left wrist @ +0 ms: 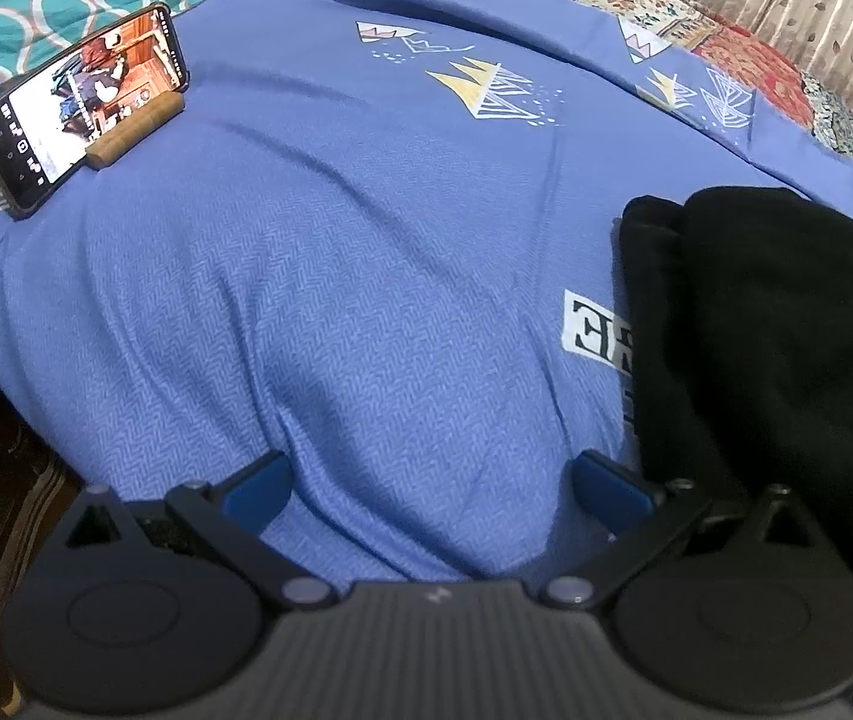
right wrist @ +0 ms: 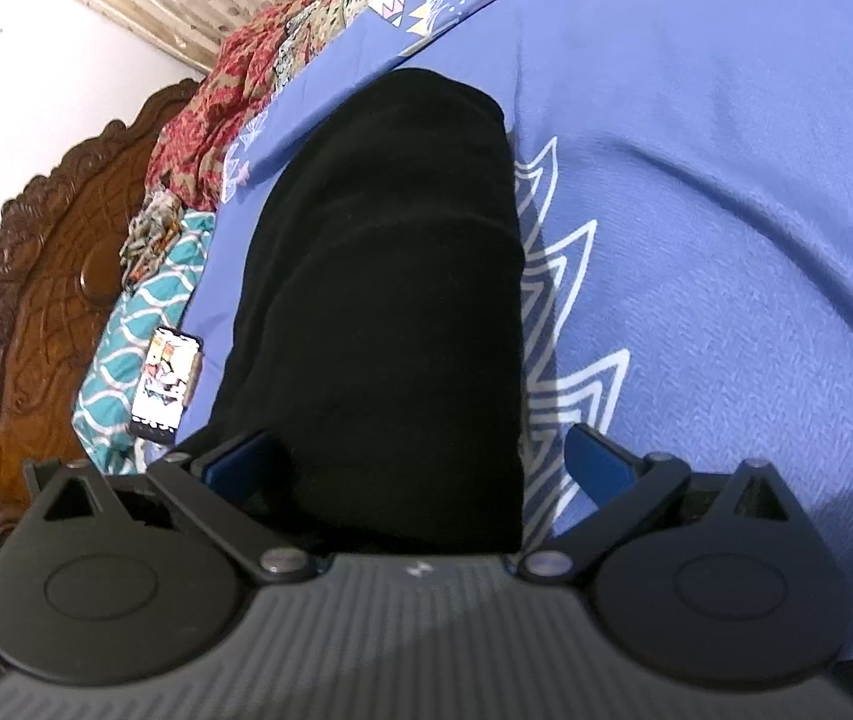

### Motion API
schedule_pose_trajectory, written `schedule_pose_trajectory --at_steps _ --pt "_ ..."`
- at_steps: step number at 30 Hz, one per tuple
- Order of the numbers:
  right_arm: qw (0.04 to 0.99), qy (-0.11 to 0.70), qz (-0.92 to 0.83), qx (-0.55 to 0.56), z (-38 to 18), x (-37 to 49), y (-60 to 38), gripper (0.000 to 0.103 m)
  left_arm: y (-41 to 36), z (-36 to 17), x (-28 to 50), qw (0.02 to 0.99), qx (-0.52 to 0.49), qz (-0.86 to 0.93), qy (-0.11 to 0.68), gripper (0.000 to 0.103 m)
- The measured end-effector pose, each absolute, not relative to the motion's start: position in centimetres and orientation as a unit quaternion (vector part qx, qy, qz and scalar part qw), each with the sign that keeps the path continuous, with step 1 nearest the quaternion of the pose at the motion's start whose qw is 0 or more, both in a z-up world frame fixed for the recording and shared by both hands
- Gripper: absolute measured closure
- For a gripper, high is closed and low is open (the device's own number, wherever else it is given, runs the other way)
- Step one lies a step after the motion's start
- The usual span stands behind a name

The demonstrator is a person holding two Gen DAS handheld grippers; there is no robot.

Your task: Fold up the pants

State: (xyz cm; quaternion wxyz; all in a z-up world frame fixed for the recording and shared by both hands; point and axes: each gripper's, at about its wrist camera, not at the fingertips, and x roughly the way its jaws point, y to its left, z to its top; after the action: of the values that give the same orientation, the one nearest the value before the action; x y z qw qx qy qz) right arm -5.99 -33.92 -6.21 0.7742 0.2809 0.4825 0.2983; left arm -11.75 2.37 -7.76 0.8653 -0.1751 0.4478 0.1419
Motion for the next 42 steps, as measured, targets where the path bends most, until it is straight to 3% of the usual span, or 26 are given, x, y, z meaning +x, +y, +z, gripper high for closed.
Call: schedule_pose_trajectory --at_steps 27,32,37,42 --pt "0.767 0.485 0.304 0.290 -6.3 -5.5 -34.5 0.000 3.0 -7.6 -11.8 0.860 -0.168 0.110 0.470 0.000" --pt "0.771 0.477 0.306 0.290 -6.0 -5.6 -34.7 0.000 4.7 -5.7 -12.6 0.870 -0.214 0.087 0.436 0.000" --pt "0.799 0.418 0.324 0.285 -4.1 -5.5 -35.4 0.000 6.5 -2.9 -12.7 0.884 -0.265 0.037 0.384 0.000" --pt "0.805 0.414 0.316 0.284 -3.8 -3.8 -35.6 0.000 6.1 -3.3 -10.5 0.869 -0.300 -0.019 0.392 0.000"
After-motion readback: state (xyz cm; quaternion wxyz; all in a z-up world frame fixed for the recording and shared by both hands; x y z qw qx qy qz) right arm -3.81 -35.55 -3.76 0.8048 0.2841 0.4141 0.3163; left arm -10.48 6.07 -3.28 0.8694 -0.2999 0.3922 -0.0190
